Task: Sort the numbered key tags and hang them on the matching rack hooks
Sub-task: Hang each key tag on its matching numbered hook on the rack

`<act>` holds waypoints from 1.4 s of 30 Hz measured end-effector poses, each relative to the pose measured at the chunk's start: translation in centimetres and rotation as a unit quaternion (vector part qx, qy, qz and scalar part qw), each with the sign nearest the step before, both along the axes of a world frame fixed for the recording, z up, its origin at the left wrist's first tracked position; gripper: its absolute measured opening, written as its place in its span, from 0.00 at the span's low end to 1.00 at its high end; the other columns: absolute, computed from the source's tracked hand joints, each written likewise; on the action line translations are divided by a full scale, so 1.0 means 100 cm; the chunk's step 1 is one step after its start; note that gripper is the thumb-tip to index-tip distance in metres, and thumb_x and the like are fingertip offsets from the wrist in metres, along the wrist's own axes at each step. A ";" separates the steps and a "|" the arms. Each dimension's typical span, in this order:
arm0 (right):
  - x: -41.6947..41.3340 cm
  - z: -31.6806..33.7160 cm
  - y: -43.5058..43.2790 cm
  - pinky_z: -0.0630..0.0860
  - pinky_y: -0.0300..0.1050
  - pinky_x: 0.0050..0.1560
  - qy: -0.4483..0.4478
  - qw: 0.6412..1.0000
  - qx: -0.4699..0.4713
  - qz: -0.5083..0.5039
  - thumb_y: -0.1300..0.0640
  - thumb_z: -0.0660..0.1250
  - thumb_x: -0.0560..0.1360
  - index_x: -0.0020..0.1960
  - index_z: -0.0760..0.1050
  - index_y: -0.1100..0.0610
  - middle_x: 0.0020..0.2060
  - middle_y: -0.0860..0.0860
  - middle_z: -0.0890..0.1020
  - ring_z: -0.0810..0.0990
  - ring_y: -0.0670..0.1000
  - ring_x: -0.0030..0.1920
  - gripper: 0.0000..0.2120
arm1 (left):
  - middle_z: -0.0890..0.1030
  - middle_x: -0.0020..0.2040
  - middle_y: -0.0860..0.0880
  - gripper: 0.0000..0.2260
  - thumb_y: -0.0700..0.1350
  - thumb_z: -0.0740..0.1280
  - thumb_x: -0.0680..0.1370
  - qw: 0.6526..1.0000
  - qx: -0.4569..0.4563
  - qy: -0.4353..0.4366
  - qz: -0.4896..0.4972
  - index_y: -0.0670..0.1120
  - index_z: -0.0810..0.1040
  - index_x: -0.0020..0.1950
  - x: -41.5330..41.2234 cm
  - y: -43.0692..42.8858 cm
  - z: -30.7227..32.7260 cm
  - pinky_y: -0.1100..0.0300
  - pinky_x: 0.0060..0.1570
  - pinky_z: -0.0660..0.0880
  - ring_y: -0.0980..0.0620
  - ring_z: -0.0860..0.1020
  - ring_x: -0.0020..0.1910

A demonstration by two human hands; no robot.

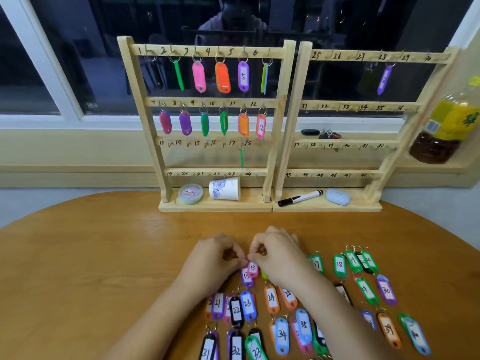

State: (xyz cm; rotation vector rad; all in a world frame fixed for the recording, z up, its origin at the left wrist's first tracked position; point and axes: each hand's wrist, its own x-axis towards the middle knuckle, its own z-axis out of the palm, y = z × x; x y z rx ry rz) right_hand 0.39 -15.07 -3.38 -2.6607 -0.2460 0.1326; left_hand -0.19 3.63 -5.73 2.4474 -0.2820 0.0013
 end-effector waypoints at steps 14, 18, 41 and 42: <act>0.043 0.056 0.041 0.69 0.39 0.43 -0.134 0.969 0.206 0.025 0.54 0.74 0.78 0.43 0.85 0.48 0.39 0.45 0.79 0.75 0.40 0.40 0.05 | 0.85 0.39 0.58 0.05 0.47 0.77 0.78 0.982 -0.145 -0.072 0.098 0.53 0.85 0.44 0.027 0.063 0.064 0.65 0.41 0.74 0.60 0.81 0.40; 0.070 0.087 0.073 0.67 0.40 0.35 -0.152 0.961 0.226 0.041 0.54 0.73 0.79 0.43 0.84 0.49 0.29 0.43 0.77 0.73 0.42 0.32 0.06 | 0.85 0.39 0.57 0.05 0.49 0.76 0.79 0.975 -0.142 -0.119 0.126 0.53 0.85 0.44 0.048 0.094 0.088 0.64 0.41 0.75 0.59 0.82 0.40; 0.137 0.133 0.158 0.75 0.47 0.45 -0.201 0.963 0.176 0.022 0.52 0.70 0.80 0.45 0.84 0.47 0.42 0.45 0.83 0.80 0.50 0.46 0.06 | 0.87 0.43 0.52 0.05 0.51 0.77 0.79 0.955 -0.194 -0.158 0.160 0.51 0.88 0.47 0.120 0.132 0.130 0.51 0.54 0.83 0.57 0.84 0.45; 0.137 0.133 0.160 0.74 0.46 0.43 -0.198 0.965 0.174 0.024 0.52 0.70 0.80 0.45 0.84 0.47 0.41 0.44 0.82 0.80 0.49 0.44 0.07 | 0.87 0.43 0.53 0.05 0.51 0.76 0.80 0.955 -0.193 -0.161 0.160 0.52 0.89 0.47 0.119 0.132 0.129 0.52 0.54 0.83 0.59 0.84 0.45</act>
